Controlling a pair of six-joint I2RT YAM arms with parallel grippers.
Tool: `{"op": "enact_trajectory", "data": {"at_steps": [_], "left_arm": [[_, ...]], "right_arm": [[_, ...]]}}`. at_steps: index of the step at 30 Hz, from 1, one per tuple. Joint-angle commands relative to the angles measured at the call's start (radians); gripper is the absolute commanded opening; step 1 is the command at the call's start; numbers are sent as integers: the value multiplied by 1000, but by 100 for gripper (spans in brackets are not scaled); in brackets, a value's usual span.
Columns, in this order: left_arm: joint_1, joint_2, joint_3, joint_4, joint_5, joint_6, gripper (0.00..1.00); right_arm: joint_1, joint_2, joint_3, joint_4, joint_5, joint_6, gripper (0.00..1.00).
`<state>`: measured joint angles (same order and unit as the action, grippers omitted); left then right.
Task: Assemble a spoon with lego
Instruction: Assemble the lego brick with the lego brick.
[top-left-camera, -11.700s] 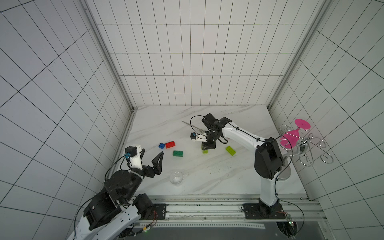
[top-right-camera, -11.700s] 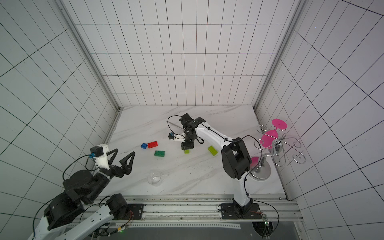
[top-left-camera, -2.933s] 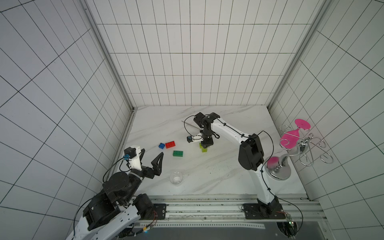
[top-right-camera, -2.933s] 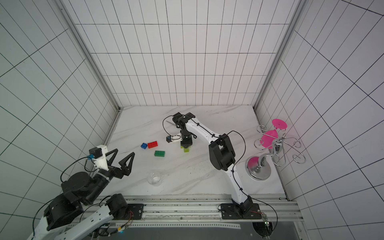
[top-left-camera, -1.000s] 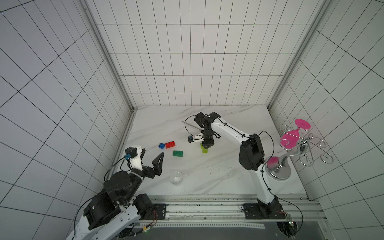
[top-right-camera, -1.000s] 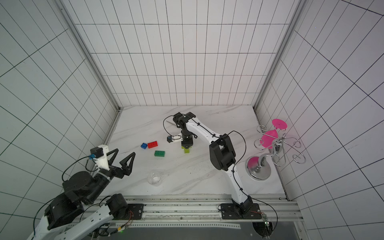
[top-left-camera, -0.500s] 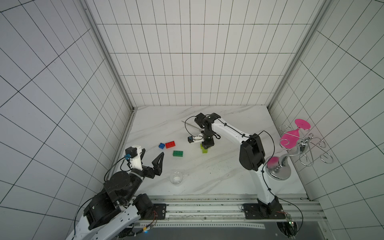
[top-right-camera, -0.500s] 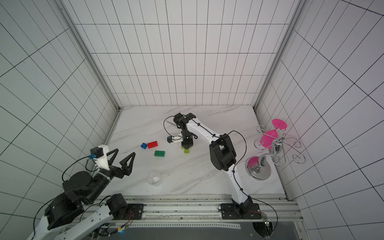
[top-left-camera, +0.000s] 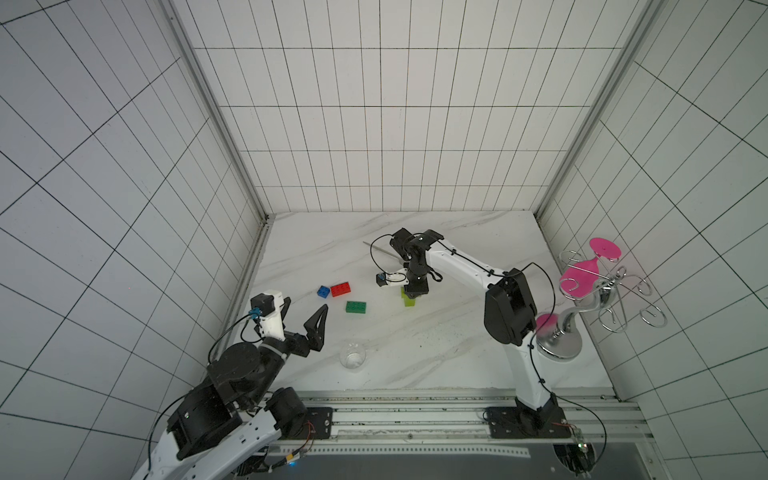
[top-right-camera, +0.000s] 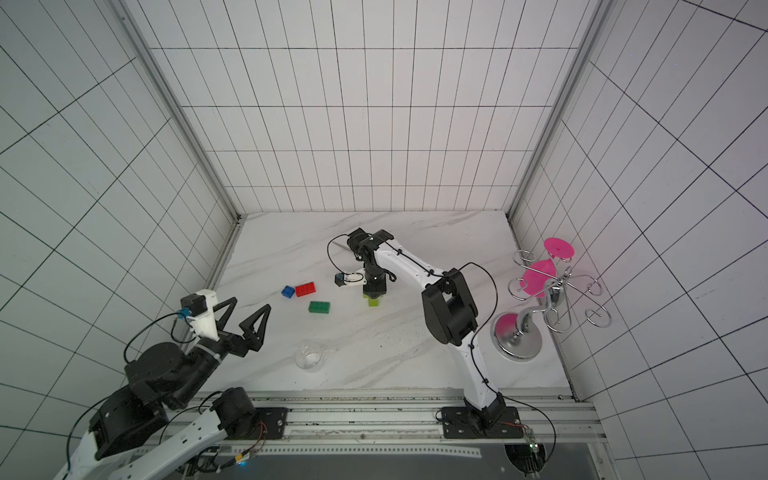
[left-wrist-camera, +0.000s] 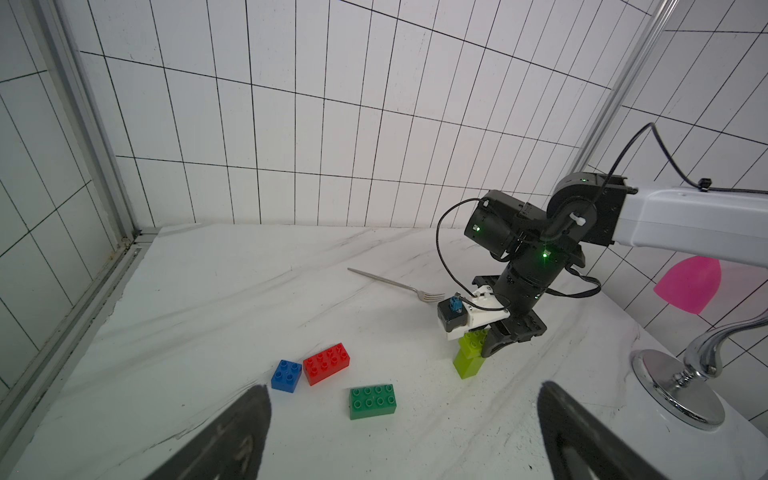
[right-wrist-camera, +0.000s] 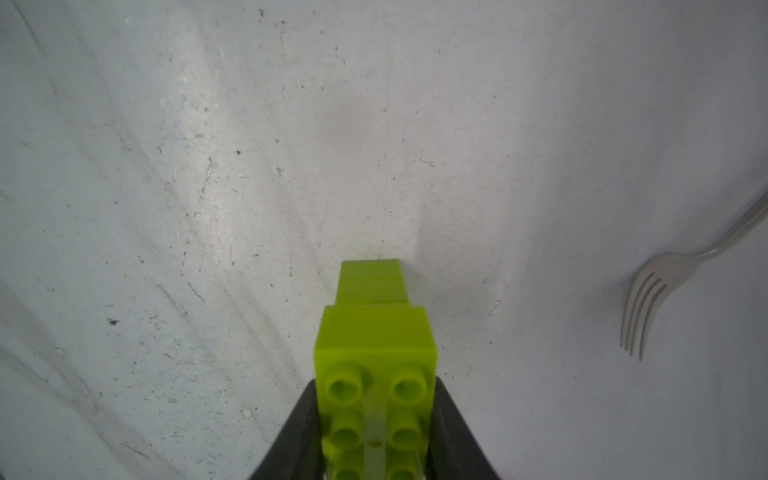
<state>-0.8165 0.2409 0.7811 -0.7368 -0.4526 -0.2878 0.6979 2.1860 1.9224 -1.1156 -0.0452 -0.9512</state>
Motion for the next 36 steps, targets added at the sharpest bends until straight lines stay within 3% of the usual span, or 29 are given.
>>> {"op": "enact_trajectory", "data": {"at_steps": [1,8,14,19,28,36], "left_arm": [[-3,0,-8,7,0,10,98],[-3,3,-8,7,0,10,98],[-3,2,-8,4,-5,12,98],[-3,-6,-8,4,-11,12,98],[-3,-6,-11,11,-2,12,98],[-3,-8,-10,8,-11,12,98]], "right_arm": [[14,104,-106,-23,46,22,26],[8,95,-111,-47,-15,-104,26],[5,212,126,-273,-92,-151,26],[-3,258,148,-315,-103,-117,27],[-2,231,40,-191,-65,-92,27],[-3,217,124,-231,-82,-61,32]]}}
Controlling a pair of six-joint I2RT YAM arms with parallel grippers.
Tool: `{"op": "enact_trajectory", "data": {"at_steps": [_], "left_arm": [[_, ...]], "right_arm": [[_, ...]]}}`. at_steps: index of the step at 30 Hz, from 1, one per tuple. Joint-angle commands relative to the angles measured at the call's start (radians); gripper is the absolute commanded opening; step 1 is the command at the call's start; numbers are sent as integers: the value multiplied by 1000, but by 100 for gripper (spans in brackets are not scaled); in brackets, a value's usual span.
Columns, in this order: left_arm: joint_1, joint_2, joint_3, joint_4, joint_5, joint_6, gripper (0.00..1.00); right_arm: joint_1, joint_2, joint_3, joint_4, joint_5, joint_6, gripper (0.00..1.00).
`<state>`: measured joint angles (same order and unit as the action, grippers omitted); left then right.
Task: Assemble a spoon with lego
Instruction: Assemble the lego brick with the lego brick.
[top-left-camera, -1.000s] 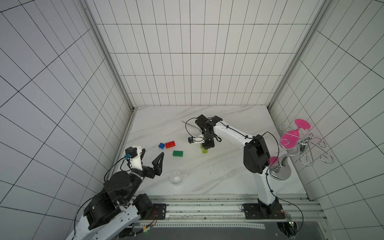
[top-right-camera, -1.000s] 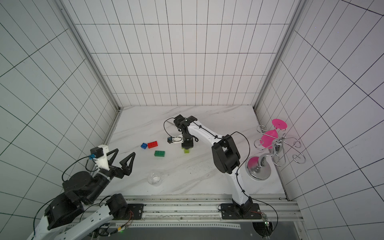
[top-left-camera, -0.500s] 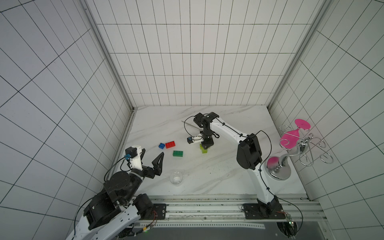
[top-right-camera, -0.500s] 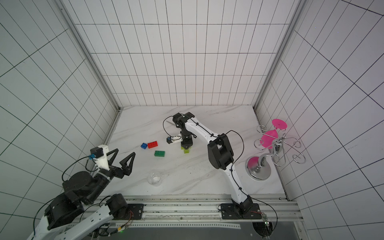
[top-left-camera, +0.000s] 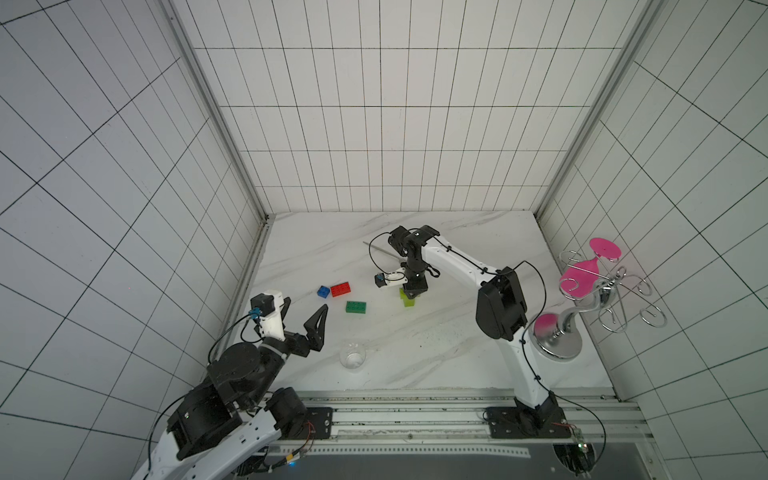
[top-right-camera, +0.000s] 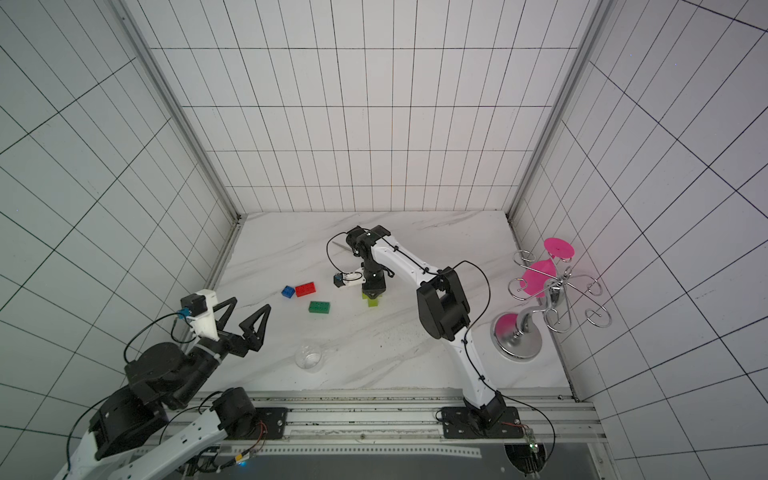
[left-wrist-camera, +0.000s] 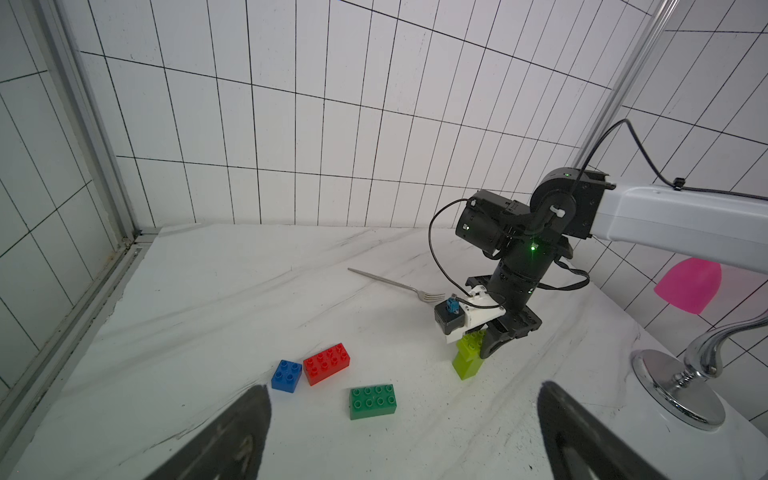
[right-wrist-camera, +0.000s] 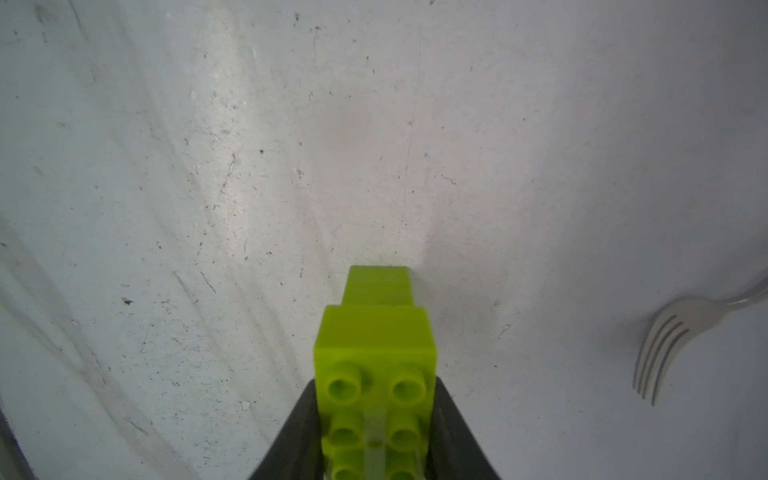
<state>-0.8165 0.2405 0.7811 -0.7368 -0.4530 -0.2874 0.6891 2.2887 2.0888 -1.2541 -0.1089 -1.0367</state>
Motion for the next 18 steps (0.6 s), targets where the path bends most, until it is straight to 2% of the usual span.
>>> {"op": "enact_trajectory", "data": {"at_steps": [1,10,17,18], "left_arm": [[-3,-7,-9,7,-12,12,98],[-3,-5,-8,5,-18,13,98],[-3,-3,-8,4,-23,12,98],[-3,-3,-8,4,-22,13,98]], "right_arm": [[3,108,-32,-96,-16,29,33],[-4,51,64,-125,-40,40,44],[-4,26,104,-135,-48,41,56],[-3,22,110,-135,-49,45,61]]}}
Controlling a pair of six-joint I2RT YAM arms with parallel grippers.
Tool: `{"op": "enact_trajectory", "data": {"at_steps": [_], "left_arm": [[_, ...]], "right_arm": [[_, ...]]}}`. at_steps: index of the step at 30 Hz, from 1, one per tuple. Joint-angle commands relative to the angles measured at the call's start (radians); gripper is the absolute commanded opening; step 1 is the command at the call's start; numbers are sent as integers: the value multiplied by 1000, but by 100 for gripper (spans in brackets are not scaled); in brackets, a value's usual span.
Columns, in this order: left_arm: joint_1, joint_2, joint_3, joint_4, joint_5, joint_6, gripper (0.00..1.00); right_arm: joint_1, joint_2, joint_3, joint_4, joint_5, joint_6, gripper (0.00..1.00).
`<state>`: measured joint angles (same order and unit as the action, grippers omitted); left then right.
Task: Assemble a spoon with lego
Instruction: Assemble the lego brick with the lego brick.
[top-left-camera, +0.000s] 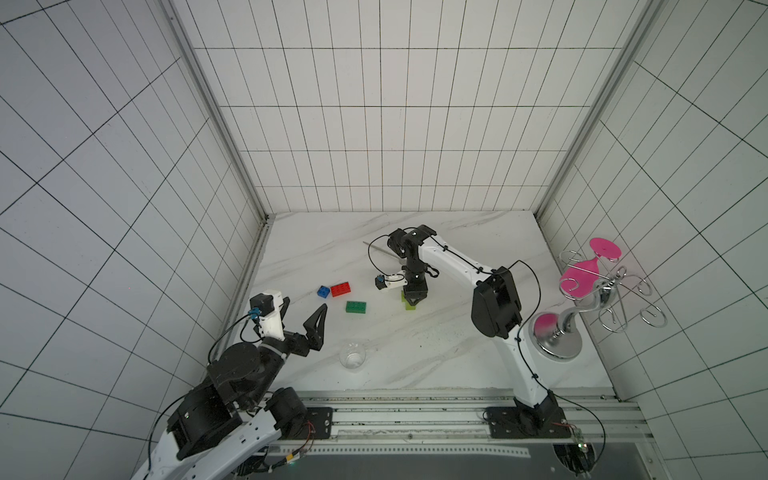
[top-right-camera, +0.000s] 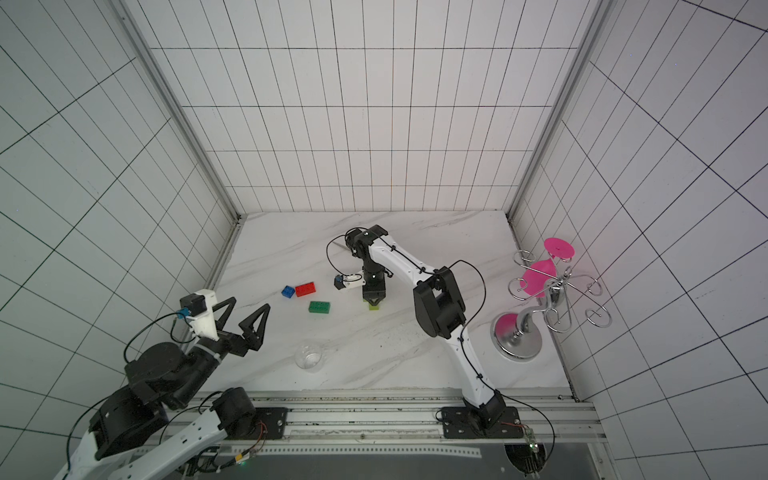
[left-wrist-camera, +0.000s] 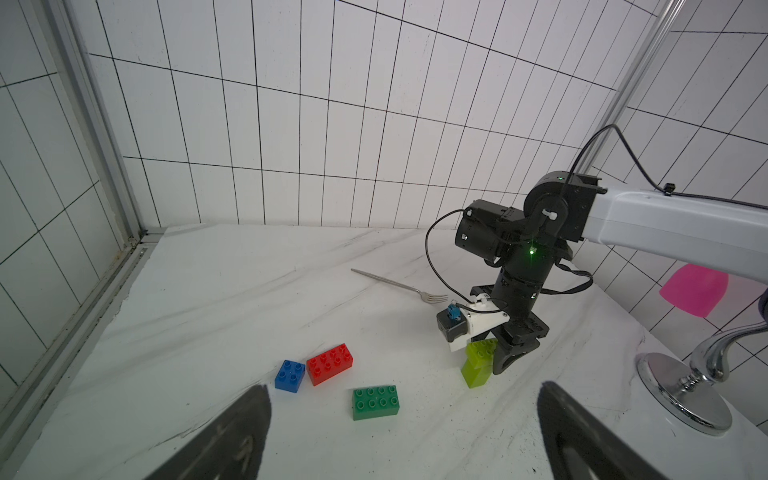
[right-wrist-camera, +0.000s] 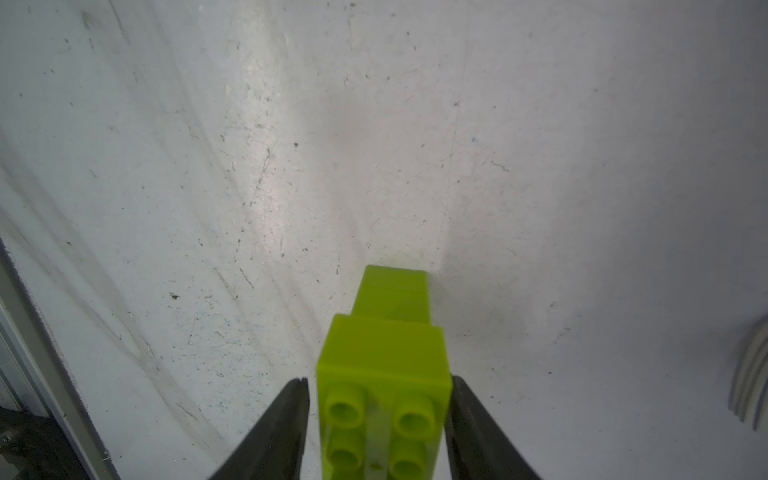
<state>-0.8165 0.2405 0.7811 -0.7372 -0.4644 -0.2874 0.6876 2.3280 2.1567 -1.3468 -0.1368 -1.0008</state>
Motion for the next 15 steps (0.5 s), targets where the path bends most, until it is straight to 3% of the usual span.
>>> {"op": "enact_trajectory", "data": {"at_steps": [1,2,9,15], "left_arm": [[-3,-1,-8,4,-12,11,98],[-3,1,-7,4,-11,12,98],[-1,45,-4,5,-24,6,98],[0,156,7,10,-15,10,98]], "right_arm": [[-2,-23,47,-41,-25,12,77],[-2,-33,51,-42,-31,16,99],[-8,-234,-36,48,-72,111,99],[-23,-650,-463,455,43,305,99]]}}
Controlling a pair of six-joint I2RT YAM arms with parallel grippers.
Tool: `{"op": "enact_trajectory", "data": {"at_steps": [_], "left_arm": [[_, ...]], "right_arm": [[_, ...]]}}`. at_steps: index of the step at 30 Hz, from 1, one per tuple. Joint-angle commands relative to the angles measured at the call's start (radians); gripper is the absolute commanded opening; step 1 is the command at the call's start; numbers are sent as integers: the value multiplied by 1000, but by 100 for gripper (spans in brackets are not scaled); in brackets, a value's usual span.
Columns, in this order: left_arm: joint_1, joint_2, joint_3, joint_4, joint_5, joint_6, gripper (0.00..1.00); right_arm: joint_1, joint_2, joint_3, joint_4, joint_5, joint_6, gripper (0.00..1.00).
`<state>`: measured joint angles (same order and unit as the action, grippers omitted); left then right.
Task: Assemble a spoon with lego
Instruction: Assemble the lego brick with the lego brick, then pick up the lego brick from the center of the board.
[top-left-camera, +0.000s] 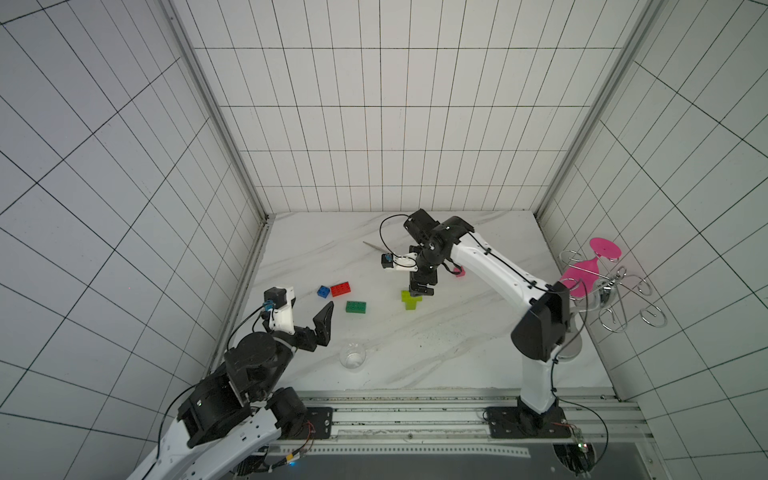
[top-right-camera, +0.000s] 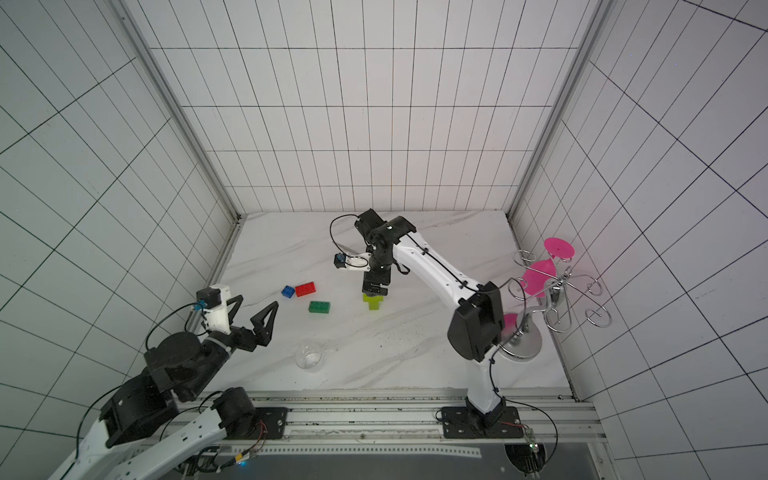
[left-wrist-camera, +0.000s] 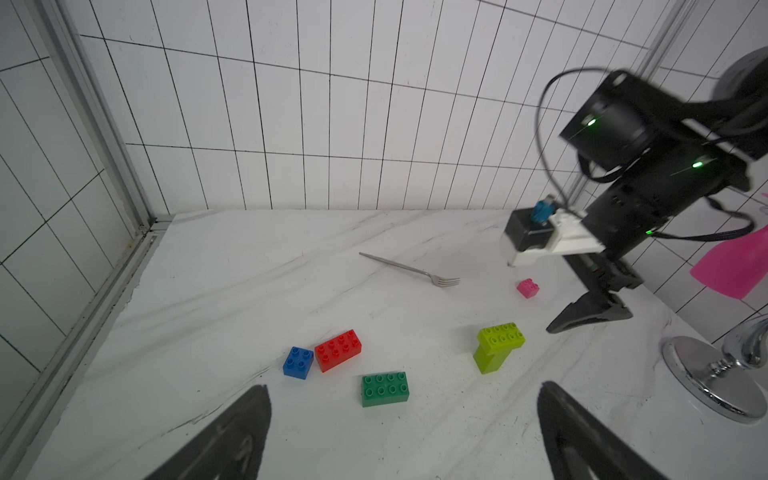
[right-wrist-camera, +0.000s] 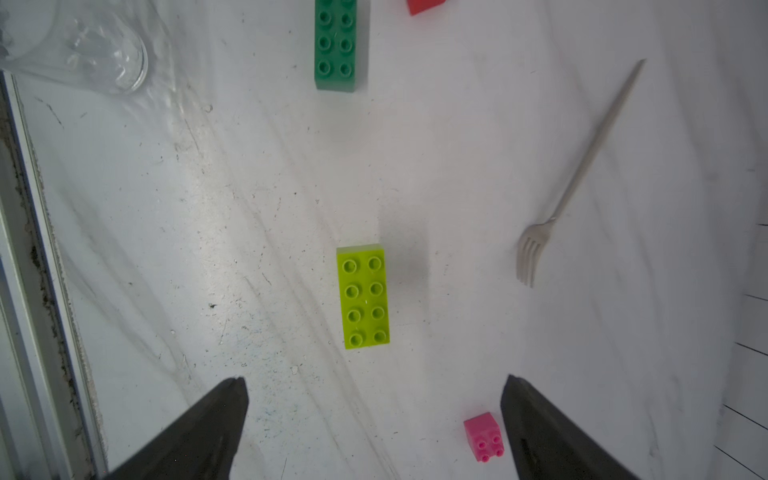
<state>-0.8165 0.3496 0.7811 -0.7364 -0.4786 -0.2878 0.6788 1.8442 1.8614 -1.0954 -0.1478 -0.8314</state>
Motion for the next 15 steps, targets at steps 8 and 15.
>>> {"op": "enact_trajectory", "data": {"at_steps": [8,15], "left_arm": [[11,363,74,49,52,120,98],[162,727,214,146,390,409,94]], "right_arm": [[-43,-839,-997,1080,233,845,99],[-58,-1066,-1392,1319,370,1109,99]]}}
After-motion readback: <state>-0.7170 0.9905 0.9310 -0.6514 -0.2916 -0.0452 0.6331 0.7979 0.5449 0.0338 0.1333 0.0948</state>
